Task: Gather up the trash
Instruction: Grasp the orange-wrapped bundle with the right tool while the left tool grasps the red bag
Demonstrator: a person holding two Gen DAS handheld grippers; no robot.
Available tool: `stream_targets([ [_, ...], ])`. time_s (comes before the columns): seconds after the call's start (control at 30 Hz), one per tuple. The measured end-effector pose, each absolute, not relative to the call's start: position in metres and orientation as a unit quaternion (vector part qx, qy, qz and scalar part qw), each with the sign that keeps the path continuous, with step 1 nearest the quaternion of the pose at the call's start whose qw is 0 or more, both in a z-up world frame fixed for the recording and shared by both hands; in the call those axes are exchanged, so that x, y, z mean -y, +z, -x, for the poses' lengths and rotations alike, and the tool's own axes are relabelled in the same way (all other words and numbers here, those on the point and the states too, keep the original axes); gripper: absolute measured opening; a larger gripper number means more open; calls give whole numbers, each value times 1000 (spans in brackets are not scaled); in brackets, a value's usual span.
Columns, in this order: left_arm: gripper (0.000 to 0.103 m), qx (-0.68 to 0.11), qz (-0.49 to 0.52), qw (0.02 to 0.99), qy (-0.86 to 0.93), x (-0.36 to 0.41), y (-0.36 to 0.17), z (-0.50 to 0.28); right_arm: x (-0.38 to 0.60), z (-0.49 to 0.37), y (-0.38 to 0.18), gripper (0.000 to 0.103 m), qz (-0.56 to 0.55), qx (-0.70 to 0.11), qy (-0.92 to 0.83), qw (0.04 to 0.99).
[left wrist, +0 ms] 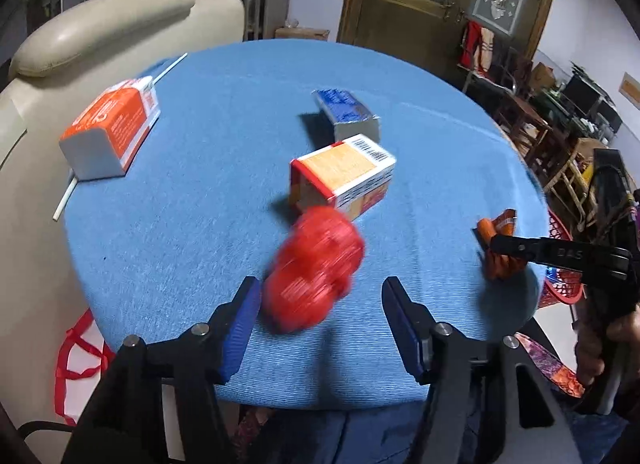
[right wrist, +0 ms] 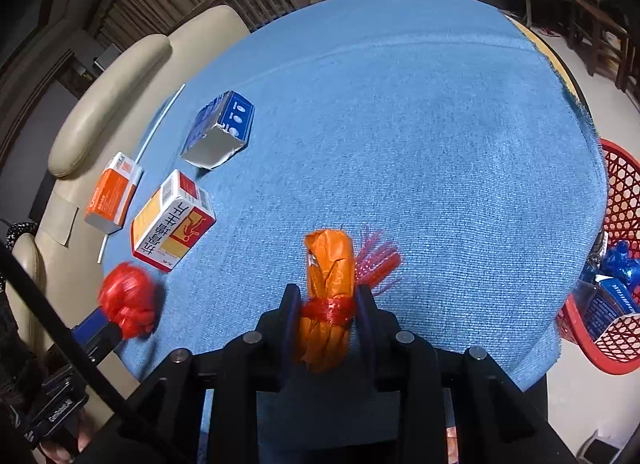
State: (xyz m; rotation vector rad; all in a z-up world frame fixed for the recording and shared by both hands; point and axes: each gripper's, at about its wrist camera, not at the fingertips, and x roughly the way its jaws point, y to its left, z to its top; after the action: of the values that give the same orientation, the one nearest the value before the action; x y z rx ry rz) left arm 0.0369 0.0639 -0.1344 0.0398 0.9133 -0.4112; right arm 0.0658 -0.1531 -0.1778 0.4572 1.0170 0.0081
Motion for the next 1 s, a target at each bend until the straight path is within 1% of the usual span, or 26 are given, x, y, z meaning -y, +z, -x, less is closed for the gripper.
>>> stream_targets([
  [0.17, 64, -442, -11, 878, -184, -71, -141, -43, 151, -64, -178, 32, -214, -480, -2, 851],
  [0.4, 64, -437, -26, 879, -186, -60, -138, -48, 151, -64, -178, 32, -214, -477, -5, 852],
  [0.43, 63, -437, -30, 880, -186, -58, -138, -48, 151, -64, -178, 32, -215, -477, -6, 852],
  [0.5, 58, -439, -33, 879, -186, -55, -138, -50, 151, -65, -178, 32, -215, -476, -5, 853],
  [0.53, 52, -441, -38, 878, -183, -54, -139, -51, 152, -65, -178, 32, -215, -476, -5, 853],
  [0.57, 48, -444, -45, 877, -179, -52, -140, -51, 152, -64, -178, 32, -215, -476, -5, 853],
  [1.0, 45, -448, -59, 875, -173, -47, -144, -52, 155, -61, -178, 32, -221, -475, 3, 852],
])
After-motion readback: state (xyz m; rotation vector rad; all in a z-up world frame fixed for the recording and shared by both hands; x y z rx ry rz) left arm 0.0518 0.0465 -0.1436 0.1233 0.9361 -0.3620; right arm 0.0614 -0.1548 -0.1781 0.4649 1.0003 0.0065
